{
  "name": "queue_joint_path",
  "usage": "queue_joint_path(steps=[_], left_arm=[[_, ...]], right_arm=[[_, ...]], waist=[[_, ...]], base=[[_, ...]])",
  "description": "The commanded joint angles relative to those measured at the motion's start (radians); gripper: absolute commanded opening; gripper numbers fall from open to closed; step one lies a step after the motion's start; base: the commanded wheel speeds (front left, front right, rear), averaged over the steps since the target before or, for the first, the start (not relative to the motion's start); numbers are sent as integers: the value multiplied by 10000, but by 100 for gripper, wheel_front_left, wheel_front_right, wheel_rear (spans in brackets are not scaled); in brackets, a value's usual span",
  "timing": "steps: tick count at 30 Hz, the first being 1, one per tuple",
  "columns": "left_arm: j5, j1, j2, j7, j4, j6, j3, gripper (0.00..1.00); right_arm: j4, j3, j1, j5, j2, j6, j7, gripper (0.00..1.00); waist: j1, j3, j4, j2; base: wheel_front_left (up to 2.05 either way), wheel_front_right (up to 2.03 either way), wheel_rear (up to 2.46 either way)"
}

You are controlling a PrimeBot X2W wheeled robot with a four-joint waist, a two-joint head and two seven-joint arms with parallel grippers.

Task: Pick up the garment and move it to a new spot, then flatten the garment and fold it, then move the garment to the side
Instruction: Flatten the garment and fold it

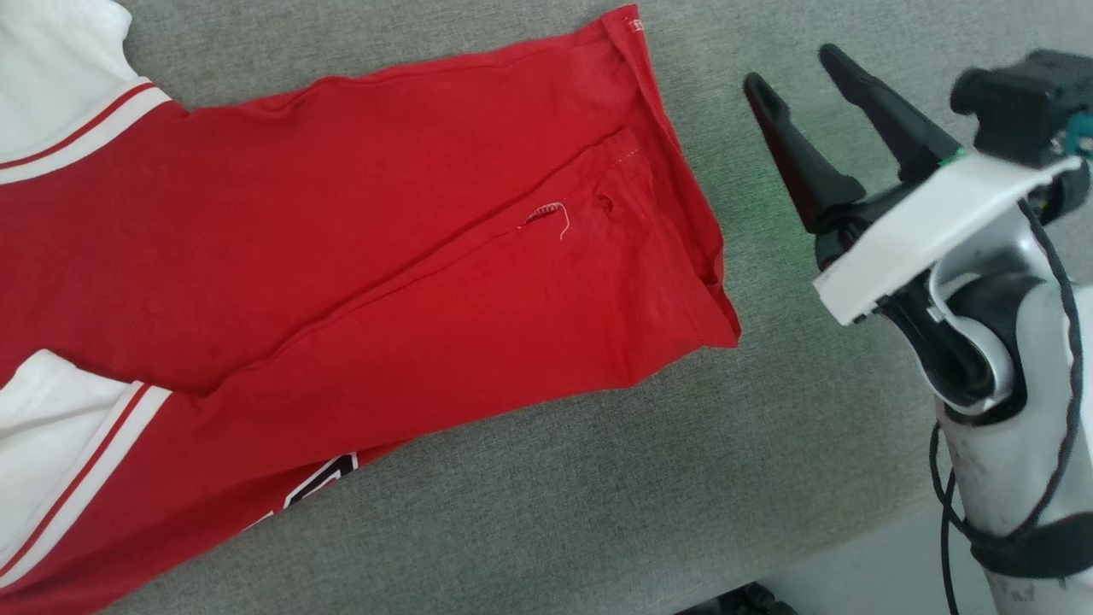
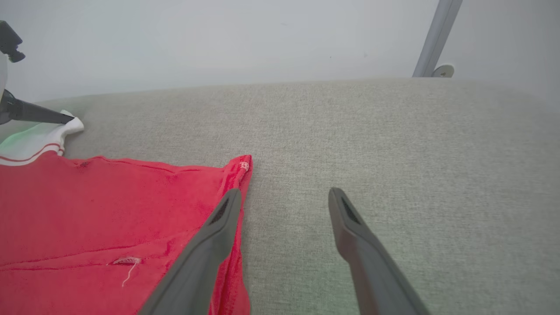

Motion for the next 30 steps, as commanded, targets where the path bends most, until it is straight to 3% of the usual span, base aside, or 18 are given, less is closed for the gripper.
queue_joint_path(steps=[1,3,4,5,6,14,25,26,27,30], left_arm=[[-89,773,77,594,611,136,-308,100],[-214,864,-36,1072,715,204,-380,100],[-411,906,-131,1344,753,209,-338,94],[-458,898,-192,1475,664,137,-357,4],[-551,890,-213,1535,663,305,-284,0],[-527,644,-420,1512,-126,496,-305,0],[-542,559,-862,1213,-913,800,-279,0],[-542,554,-912,1203,-926,803,-288,0],[-530,544,-953,1135,-943,804,-289,0],[-521,582,-1064,894,-985,754,-265,0]], right_arm=[[109,75,-183,86,-18,-5,165,100],[235,274,-432,219,-120,-5,536,100],[309,383,-576,300,-149,-5,760,100],[398,478,-703,389,-180,-5,1034,100],[497,571,-846,473,-197,-5,1308,100],[1505,1136,-2578,1108,-95,-5,3600,100],[4251,2282,-4618,383,641,-5,5693,100],[4529,2512,-4704,343,672,-3,5860,62],[4713,2742,-4785,362,661,-3,5953,0],[5128,2950,-4985,368,469,-5,5793,0]], waist=[[0,38,44,-1],[0,82,81,-1],[0,102,93,-1],[0,138,110,-1],[0,163,116,-1],[0,450,332,-1],[0,621,761,-1],[0,626,811,-1],[0,624,857,-1],[0,553,1018,-1]], base=[[0,0,0],[0,0,0],[0,0,0],[0,0,0],[0,0,0],[0,0,0],[0,0,0],[0,0,0],[0,0,0],[0,0,0]])
